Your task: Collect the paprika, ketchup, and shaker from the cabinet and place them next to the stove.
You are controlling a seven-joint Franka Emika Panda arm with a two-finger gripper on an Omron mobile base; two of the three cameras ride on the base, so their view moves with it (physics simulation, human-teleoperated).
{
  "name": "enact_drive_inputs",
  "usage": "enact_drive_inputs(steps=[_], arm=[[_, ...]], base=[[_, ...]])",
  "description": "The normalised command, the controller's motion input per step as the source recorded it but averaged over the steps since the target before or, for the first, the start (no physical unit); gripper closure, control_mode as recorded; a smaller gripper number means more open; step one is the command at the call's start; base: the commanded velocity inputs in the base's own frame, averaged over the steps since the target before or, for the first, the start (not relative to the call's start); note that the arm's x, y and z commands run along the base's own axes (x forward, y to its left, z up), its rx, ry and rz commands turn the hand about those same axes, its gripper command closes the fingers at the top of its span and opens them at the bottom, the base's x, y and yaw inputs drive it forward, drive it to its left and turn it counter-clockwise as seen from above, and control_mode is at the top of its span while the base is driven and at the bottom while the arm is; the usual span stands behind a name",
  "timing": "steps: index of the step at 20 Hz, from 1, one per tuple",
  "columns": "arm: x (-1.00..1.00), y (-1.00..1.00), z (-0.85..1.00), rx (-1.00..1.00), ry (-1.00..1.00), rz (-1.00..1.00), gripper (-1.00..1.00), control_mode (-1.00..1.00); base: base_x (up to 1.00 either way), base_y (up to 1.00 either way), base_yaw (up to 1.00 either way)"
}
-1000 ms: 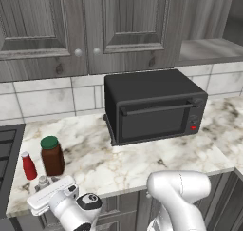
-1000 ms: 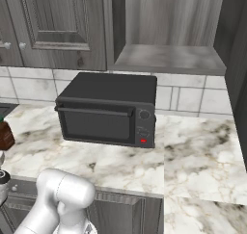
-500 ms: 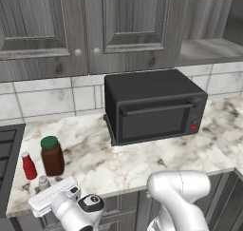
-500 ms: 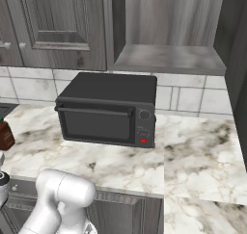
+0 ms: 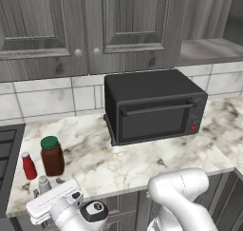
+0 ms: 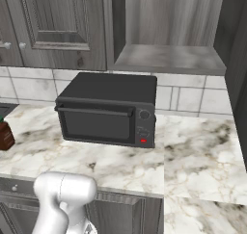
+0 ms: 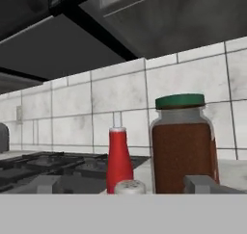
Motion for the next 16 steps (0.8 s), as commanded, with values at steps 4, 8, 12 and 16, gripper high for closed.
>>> enact_drive_inputs(steps=[4,8,12,16], arm=[[-0.47,-0.08,0.54,0.01,-0.05,-0.10,-1.00,-1.00],[-0.44,-0.12,0.59,0.00,-0.06,-0.10,-1.00,-1.00],[-0.37,-0.23,0.69,0.00,-0.07,-0.10,-1.00,-1.00],[-0.26,-0.29,0.71,0.00,-0.08,-0.09,-1.00,-1.00]], base=[[0.00,0.00,0.00],[0.00,0.00,0.00],[0.00,0.00,0.00],[0.00,0.00,0.00]])
